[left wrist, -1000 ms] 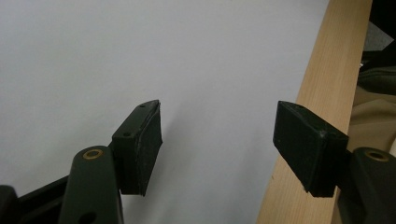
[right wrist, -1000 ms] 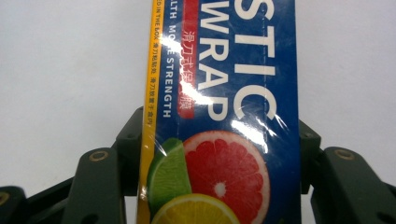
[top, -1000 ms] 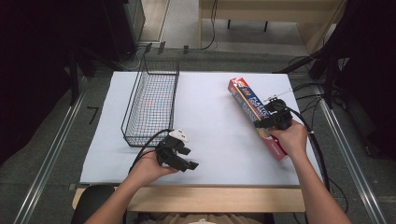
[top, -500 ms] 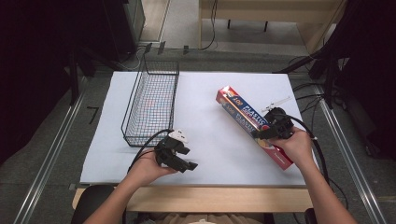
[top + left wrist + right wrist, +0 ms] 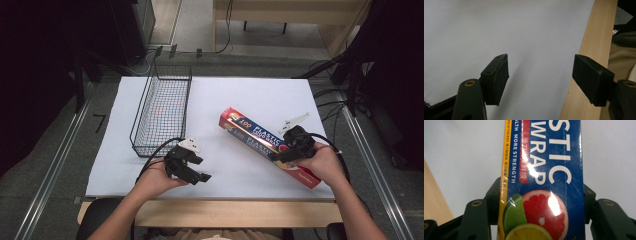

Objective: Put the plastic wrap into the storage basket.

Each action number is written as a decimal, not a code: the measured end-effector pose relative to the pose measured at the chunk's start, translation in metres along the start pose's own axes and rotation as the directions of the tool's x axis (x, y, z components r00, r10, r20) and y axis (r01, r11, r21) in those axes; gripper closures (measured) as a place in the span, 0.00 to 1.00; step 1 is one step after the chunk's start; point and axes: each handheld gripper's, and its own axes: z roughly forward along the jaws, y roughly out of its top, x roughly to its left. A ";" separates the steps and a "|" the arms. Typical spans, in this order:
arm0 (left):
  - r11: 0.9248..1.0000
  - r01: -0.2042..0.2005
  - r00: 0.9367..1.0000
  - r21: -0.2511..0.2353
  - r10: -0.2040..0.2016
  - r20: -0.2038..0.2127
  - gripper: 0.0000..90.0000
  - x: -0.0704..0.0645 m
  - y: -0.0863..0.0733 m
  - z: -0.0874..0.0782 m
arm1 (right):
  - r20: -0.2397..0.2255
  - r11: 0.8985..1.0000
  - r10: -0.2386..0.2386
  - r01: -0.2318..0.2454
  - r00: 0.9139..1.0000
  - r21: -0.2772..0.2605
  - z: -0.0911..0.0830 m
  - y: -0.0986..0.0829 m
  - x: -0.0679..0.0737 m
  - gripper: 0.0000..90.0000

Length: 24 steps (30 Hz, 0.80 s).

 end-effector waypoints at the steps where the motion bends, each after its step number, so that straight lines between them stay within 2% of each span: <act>1: 1.000 0.008 1.000 0.009 -0.008 0.000 0.34 0.000 0.001 -0.001 | 0.000 1.000 -0.021 0.021 1.000 0.004 0.000 -0.001 0.003 0.46; 2: 1.000 0.009 1.000 0.002 -0.009 0.002 0.35 -0.001 0.003 -0.004 | 0.009 0.997 -0.072 0.072 0.997 0.001 0.001 -0.004 0.007 0.46; 3: 1.000 0.009 1.000 0.002 -0.009 0.002 0.34 -0.001 0.003 -0.004 | 0.009 0.997 -0.072 0.072 0.997 0.001 0.001 -0.004 0.007 0.46; 5: 1.000 -0.006 1.000 -0.002 0.006 0.004 0.32 -0.002 0.005 -0.007 | -0.017 0.996 -0.092 0.092 0.996 0.008 0.002 -0.005 0.010 0.46; 6: 1.000 -0.012 1.000 -0.014 0.012 0.014 0.30 -0.003 0.006 -0.010 | -0.035 0.992 -0.120 0.120 0.992 0.021 0.005 -0.005 0.013 0.46; 7: 1.000 -0.012 1.000 -0.014 0.012 0.014 0.29 -0.003 0.006 -0.010 | -0.035 0.992 -0.120 0.120 0.992 0.021 0.005 -0.005 0.013 0.46; 9: 1.000 -0.025 1.000 -0.009 0.025 0.012 0.29 -0.004 0.009 -0.014 | -0.070 0.987 -0.159 0.161 0.985 0.024 0.008 -0.003 0.019 0.46; 12: 0.999 -0.042 0.999 0.004 0.042 0.014 0.29 -0.007 0.014 -0.021 | -0.090 0.983 -0.176 0.179 0.980 0.027 0.008 -0.002 0.023 0.46; 13: 0.999 -0.049 0.999 -0.001 0.049 0.012 0.29 -0.008 0.015 -0.023 | -0.114 0.981 -0.188 0.192 0.976 0.030 0.009 -0.001 0.025 0.46; 17: 0.997 -0.081 0.997 -0.019 0.081 0.010 0.28 -0.012 0.021 -0.029 | -0.135 0.977 -0.205 0.211 0.970 0.037 0.010 -0.001 0.029 0.46; 19: 0.994 -0.112 0.994 -0.016 0.112 0.005 0.27 -0.014 0.026 -0.031 | -0.155 0.967 -0.244 0.253 0.957 0.041 0.012 -0.001 0.034 0.46; 20: 0.994 -0.112 0.994 -0.016 0.112 0.005 0.27 -0.014 0.026 -0.031 | -0.165 0.964 -0.255 0.265 0.953 0.040 0.012 -0.001 0.036 0.46; 21: 0.992 -0.122 0.992 0.007 0.122 0.007 0.27 -0.015 0.030 -0.030 | -0.168 0.960 -0.269 0.279 0.948 0.036 0.012 -0.001 0.038 0.46; 22: 0.992 -0.122 0.992 0.007 0.122 0.007 0.27 -0.015 0.030 -0.030 | -0.168 0.960 -0.269 0.279 0.948 0.036 0.012 -0.001 0.038 0.46; 24: 0.991 -0.135 0.991 0.021 0.134 0.007 0.27 -0.016 0.034 -0.029 | -0.169 0.953 -0.292 0.301 0.942 0.033 0.012 0.000 0.040 0.46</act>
